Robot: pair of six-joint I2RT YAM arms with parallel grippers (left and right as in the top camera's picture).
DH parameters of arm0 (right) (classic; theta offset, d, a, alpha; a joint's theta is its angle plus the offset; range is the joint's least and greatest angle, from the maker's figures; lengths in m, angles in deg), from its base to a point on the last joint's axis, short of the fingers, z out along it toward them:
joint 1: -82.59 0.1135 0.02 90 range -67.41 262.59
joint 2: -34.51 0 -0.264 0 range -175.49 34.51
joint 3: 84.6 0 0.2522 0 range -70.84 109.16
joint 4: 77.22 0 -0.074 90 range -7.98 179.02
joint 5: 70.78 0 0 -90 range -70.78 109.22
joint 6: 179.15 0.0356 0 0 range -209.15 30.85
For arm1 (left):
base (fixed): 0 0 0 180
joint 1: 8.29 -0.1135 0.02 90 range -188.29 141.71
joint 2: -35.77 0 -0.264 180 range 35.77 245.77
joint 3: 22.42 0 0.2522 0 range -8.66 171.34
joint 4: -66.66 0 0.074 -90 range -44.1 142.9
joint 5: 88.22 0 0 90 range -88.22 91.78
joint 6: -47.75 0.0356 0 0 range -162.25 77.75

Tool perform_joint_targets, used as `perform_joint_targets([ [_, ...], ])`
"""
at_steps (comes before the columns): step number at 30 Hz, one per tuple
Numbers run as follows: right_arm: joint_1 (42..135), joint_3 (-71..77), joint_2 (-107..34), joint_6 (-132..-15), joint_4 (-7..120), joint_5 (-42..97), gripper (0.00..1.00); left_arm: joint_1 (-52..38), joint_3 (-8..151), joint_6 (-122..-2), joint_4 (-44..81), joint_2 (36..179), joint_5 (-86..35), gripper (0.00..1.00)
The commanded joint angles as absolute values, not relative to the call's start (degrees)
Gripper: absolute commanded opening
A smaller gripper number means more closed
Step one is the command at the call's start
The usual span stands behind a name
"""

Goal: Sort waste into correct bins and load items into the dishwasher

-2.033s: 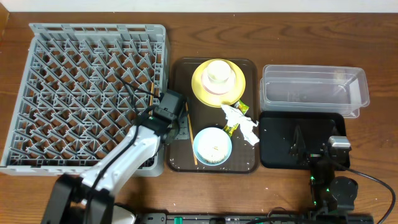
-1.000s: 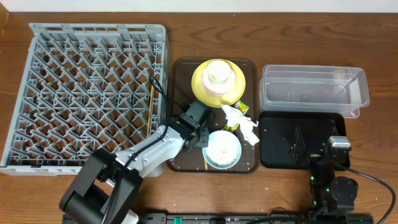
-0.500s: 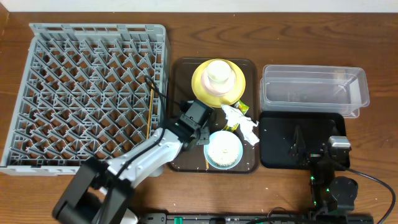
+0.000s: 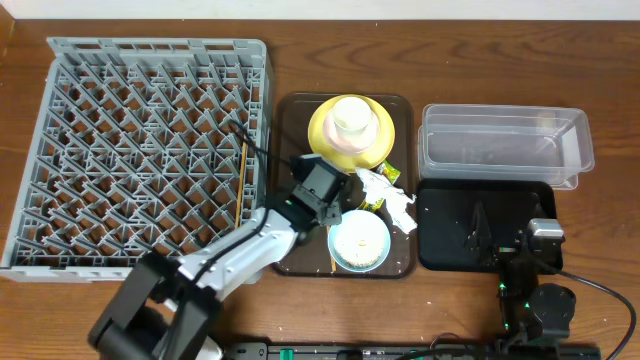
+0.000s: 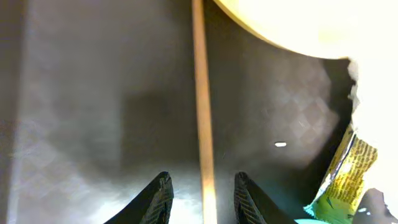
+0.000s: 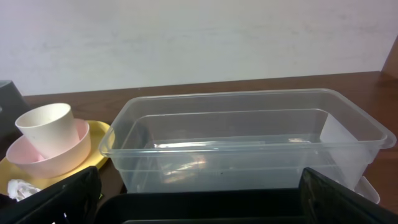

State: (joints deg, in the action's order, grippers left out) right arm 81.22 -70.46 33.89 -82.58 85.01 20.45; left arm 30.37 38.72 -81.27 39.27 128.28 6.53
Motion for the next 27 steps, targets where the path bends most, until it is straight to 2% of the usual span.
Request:
perform_joint_targets([
  [1,81.81,-70.52,34.2,-82.15,84.77,20.1,0.99,32.51,37.91,-81.97,40.71,130.91,8.72,0.34],
  [7,81.81,-70.52,34.2,-82.15,84.77,20.1,0.99,32.88,37.91,-81.97,40.82,132.48,11.54,0.33],
  [9,81.81,-70.52,34.2,-82.15,84.77,20.1,0.99,32.9,37.89,-81.99,40.8,133.29,11.49,0.28],
  [13,81.81,-70.52,34.2,-82.15,84.77,20.1,0.99,32.88,37.84,-81.97,40.82,135.91,11.52,0.27],
  [16,81.81,-70.52,34.2,-82.15,84.77,20.1,0.99,32.88,37.84,-81.97,40.51,137.81,11.56,0.2],
  [21,81.81,-70.52,34.2,-82.15,84.77,20.1,0.99,32.88,37.84,-81.58,39.25,137.94,15.34,0.18],
  [23,81.81,-70.52,34.2,-82.15,84.77,20.1,0.99,32.88,37.84,-81.51,38.63,137.94,16.46,0.13],
  [27,81.81,-70.52,34.2,-82.15,84.77,20.1,0.99,32.88,37.84,-81.36,38.0,137.94,16.48,0.12],
])
